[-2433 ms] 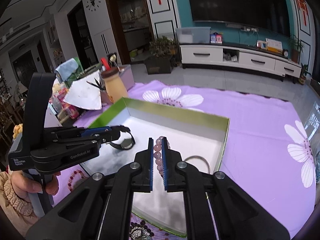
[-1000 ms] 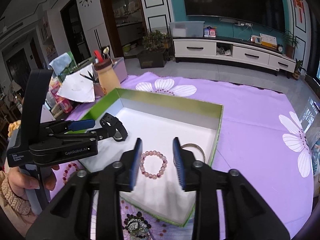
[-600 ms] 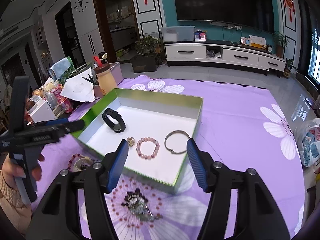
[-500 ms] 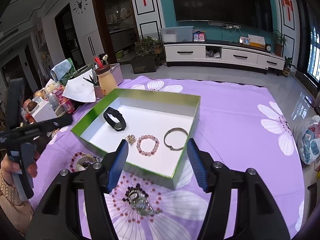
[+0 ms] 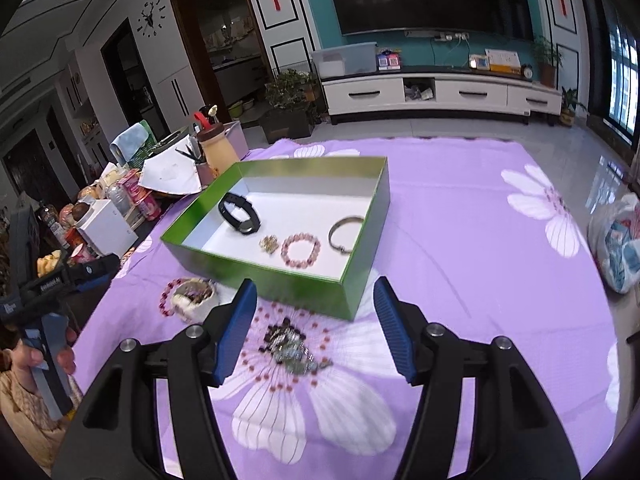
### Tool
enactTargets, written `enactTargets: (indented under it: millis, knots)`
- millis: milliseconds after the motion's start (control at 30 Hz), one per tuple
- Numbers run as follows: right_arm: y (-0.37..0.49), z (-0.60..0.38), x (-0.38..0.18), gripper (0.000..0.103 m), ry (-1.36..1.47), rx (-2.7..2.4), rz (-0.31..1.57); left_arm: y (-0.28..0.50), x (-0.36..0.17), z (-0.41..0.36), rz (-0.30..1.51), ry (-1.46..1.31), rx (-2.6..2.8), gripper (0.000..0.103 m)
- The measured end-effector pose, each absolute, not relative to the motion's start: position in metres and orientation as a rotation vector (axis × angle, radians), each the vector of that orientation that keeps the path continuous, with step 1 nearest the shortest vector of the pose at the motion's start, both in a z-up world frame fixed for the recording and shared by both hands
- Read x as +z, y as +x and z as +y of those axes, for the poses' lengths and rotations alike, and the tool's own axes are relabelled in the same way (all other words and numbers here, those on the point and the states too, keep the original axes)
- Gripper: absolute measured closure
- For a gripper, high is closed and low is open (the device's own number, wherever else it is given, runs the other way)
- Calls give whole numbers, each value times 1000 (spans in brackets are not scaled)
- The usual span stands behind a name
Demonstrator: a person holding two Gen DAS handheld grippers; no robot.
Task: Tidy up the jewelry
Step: 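Lift both open tools out of the green box, then move the left tool toward the white watch beside the red bead bracelet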
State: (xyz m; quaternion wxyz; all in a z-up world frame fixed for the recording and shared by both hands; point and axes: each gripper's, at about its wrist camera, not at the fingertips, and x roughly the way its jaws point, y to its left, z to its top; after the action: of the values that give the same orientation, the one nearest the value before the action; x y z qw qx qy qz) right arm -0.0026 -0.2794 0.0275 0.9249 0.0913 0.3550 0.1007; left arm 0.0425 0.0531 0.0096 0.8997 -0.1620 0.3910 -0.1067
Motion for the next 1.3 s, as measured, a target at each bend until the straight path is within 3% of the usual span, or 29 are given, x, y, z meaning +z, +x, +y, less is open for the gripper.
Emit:
enactTargets:
  millis: [700, 1300]
  knots:
    - [-35, -246, -27, 42, 118, 309, 859, 4, -48, 62, 964, -317, -156, 2]
    - [-36, -232, -36, 42, 62, 361, 873, 0, -34, 61, 913, -243, -205, 2]
